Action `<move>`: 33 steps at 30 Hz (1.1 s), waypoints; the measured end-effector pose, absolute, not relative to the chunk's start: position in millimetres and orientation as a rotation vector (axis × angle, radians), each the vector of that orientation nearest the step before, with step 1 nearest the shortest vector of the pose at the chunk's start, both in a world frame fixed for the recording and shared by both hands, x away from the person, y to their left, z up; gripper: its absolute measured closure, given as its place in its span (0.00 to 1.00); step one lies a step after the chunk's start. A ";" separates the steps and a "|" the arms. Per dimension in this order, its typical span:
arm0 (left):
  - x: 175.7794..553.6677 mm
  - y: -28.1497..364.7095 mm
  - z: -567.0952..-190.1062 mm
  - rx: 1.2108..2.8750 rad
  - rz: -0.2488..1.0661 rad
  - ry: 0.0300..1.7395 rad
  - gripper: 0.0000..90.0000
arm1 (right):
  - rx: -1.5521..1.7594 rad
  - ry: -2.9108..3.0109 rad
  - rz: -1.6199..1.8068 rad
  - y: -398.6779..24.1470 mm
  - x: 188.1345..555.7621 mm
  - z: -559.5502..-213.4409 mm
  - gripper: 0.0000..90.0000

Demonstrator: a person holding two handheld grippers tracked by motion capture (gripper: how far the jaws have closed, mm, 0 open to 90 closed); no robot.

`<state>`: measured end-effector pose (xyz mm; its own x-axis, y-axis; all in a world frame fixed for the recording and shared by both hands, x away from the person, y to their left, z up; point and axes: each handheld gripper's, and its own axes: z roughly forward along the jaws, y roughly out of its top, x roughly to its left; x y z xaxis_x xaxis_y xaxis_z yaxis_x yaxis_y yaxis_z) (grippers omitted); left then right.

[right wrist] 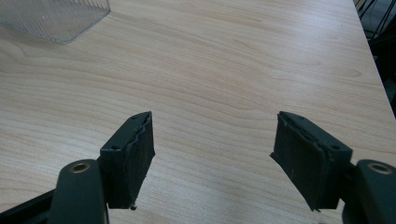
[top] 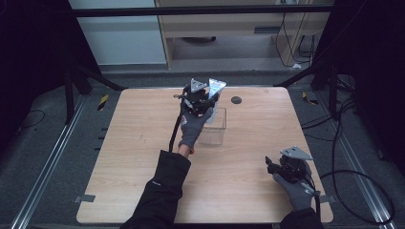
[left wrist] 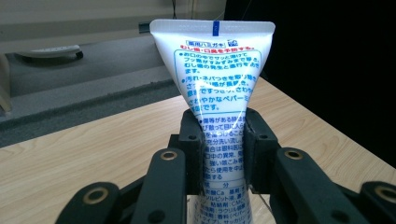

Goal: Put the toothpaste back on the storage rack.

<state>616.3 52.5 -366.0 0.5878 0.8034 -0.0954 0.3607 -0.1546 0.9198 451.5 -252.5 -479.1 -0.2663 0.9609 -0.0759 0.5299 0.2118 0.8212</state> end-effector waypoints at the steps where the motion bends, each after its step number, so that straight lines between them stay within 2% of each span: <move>1: 617.1 51.7 -367.4 1.757 0.518 0.958 0.80 | 1.378 1.890 0.924 -252.5 451.6 -479.1 0.32; 33: 615.6 41.0 -410.0 1.824 0.499 0.952 0.79 | 1.373 1.895 0.921 -251.4 451.8 -479.9 0.32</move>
<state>615.6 41.0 -410.0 0.6085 0.7899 -0.0756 0.3872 -0.2124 0.8972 451.8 -251.4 -479.9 -0.2704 0.9595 -0.0795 0.5299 0.2173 0.8198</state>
